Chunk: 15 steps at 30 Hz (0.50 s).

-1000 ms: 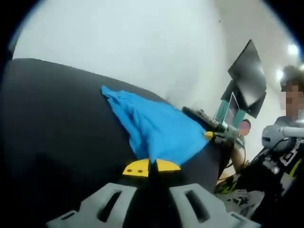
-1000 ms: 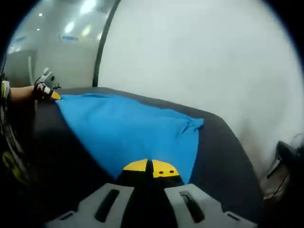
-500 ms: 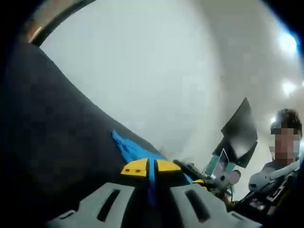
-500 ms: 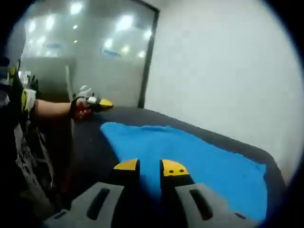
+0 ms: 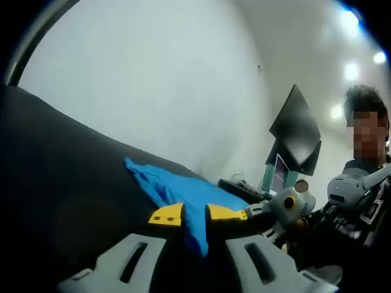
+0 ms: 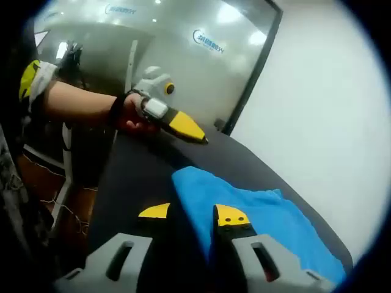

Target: Spread out the cloth and fold it

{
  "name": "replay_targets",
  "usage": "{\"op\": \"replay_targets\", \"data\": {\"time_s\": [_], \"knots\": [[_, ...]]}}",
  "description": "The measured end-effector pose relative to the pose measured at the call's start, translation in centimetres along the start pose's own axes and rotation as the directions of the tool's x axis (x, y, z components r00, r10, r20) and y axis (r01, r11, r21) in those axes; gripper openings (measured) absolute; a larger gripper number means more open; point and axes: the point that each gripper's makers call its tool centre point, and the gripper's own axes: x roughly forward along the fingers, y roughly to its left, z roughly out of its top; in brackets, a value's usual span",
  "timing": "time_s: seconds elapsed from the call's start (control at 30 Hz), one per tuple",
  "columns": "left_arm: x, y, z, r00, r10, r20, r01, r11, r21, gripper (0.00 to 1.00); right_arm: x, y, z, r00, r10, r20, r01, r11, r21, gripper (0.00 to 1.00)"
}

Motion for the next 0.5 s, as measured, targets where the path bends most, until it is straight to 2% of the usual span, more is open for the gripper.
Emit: {"op": "replay_targets", "data": {"time_s": [0.03,0.07,0.1,0.17,0.23,0.3,0.37,0.4,0.43,0.47,0.5], "knots": [[-0.2,0.1,0.3,1.000,-0.006,0.015,0.006,1.000,-0.004,0.16,0.5,-0.1,-0.5,1.000,-0.009,-0.026,0.008,1.000,-0.007,0.21],[-0.4,0.0,0.5,1.000,-0.015,0.027,0.015,1.000,-0.008,0.16,0.9,-0.6,-0.2,0.999,-0.030,-0.012,0.030,0.999,0.023,0.19],[-0.5,0.0,0.7,0.999,-0.021,0.034,0.021,1.000,-0.010,0.16,1.4,-0.9,-0.5,0.998,-0.044,-0.036,0.045,0.999,0.031,0.18],[-0.6,-0.2,0.8,0.998,-0.034,0.043,0.034,0.999,-0.005,0.16,2.2,-1.2,-0.4,0.998,-0.047,-0.041,0.049,0.998,0.045,0.14],[-0.6,-0.4,0.7,0.998,-0.039,0.043,0.038,0.999,0.008,0.16,3.1,-0.8,-0.7,0.999,-0.009,-0.050,0.016,0.990,0.142,0.03],[-0.5,-0.6,0.5,0.998,-0.053,0.031,0.053,0.998,0.027,0.17,3.3,-1.4,-0.9,0.998,-0.010,-0.054,0.021,0.978,0.207,0.01],[-0.4,-1.2,0.3,0.996,-0.090,0.012,0.089,0.994,0.057,0.22,2.7,-1.5,-0.6,0.999,0.022,-0.045,-0.006,0.943,0.332,0.00],[-0.4,-1.9,-0.3,0.991,-0.132,-0.031,0.135,0.986,0.094,0.28,2.1,-1.6,0.2,0.999,0.053,-0.004,-0.048,0.935,0.352,0.00],[-0.4,-2.6,-1.0,0.983,-0.162,-0.085,0.172,0.977,0.122,0.40,1.3,-2.0,1.3,0.997,0.062,0.051,-0.077,0.924,0.375,0.00],[-0.6,-3.4,-1.7,0.972,-0.188,-0.139,0.213,0.957,0.195,0.48,0.5,-2.4,2.1,0.995,0.061,0.077,-0.087,0.910,0.405,0.00],[-0.5,-4.3,-2.4,0.964,-0.195,-0.181,0.247,0.909,0.336,0.56,-0.2,-3.0,2.7,0.993,0.064,0.103,-0.102,0.900,0.424,0.00]]}}
